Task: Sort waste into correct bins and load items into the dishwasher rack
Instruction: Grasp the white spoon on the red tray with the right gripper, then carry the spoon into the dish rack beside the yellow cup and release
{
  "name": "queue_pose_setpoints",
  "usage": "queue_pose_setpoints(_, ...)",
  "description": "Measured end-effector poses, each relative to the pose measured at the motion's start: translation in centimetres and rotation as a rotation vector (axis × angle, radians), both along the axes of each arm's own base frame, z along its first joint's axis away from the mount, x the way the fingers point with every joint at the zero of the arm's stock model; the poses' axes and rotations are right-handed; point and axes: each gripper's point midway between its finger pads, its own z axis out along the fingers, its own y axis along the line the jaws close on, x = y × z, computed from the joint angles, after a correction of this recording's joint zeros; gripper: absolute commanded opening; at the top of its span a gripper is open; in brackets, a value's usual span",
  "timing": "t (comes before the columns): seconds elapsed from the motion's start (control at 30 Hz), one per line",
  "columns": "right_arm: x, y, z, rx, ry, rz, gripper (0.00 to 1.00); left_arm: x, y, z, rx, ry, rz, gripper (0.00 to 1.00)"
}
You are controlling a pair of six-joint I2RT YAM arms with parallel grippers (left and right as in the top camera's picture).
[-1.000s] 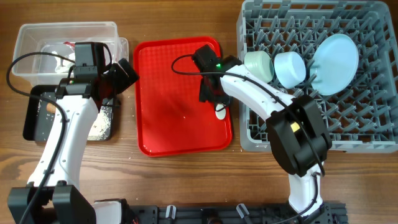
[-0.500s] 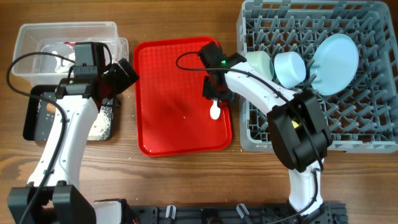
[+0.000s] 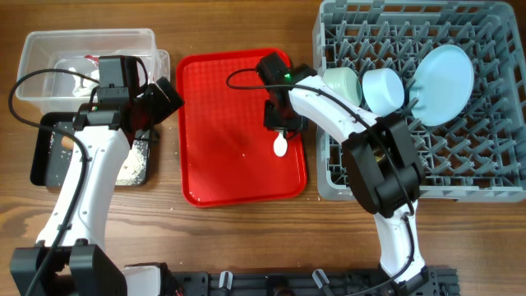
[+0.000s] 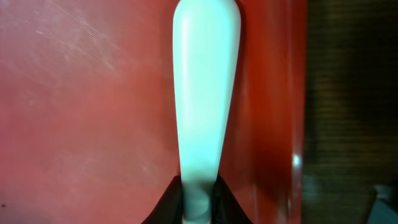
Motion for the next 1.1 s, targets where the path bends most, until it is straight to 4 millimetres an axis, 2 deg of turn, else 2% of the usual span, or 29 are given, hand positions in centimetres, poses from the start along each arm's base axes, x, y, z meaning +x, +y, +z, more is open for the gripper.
queue_pose_setpoints(0.23,0.3,0.6,0.3,0.023,0.001,0.011,0.09,0.0,0.0,0.0,0.0,0.0,0.0,1.0)
queue_pose_setpoints(0.4,0.8,1.1,2.4,0.035,-0.013,0.064,0.09,0.0,0.0,0.0,0.0,0.0,0.0,1.0)
queue_pose_setpoints(0.5,0.9,1.2,5.9,0.065,-0.07,0.102,0.09,0.0,0.0,0.0,0.0,0.0,0.0,1.0)
queue_pose_setpoints(0.6,0.8,0.8,12.2,0.114,-0.179,0.131,0.09,0.0,0.0,0.0,0.0,0.0,0.0,1.0)
queue_pose_setpoints(0.63,0.6,-0.2,14.2,0.116,-0.209,0.121,0.09,0.0,0.0,0.0,0.0,0.0,0.0,1.0)
queue_pose_setpoints(0.67,0.5,-3.2,18.1,0.106,-0.275,0.071,0.09,0.0,0.0,0.0,0.0,0.0,0.0,1.0)
queue_pose_setpoints(0.73,0.1,-7.1,20.8,0.074,-0.305,0.0,0.08,0.0,0.0,0.0,0.0,0.001,0.0,1.0)
queue_pose_setpoints(0.8,-1.5,-13.4,22.9,-0.013,-0.295,-0.134,0.04,0.0,0.0,0.0,0.0,0.0,0.0,1.0)
queue_pose_setpoints(0.87,-2.7,-17.3,22.8,-0.079,-0.244,-0.284,0.04,0.0,0.0,0.0,0.0,0.0,0.0,1.0)
queue_pose_setpoints(0.9,-2.7,-19.3,22.3,-0.101,-0.233,-0.381,0.04,0.0,0.0,0.0,0.0,0.0,0.0,1.0)
queue_pose_setpoints(0.97,-3.2,-22.1,20.1,-0.135,-0.193,-0.54,0.04,0.0,0.0,0.0,0.0,-0.001,0.0,1.0)
queue_pose_setpoints(1.07,-4.7,-23.1,16.3,-0.149,-0.125,-0.787,0.04,0.0,0.0,0.0,0.0,0.0,0.0,1.0)
queue_pose_setpoints(1.1,-5.8,-23.2,14.7,-0.159,-0.087,-0.892,0.04,0.0,0.0,0.0,0.0,0.0,0.0,1.0)
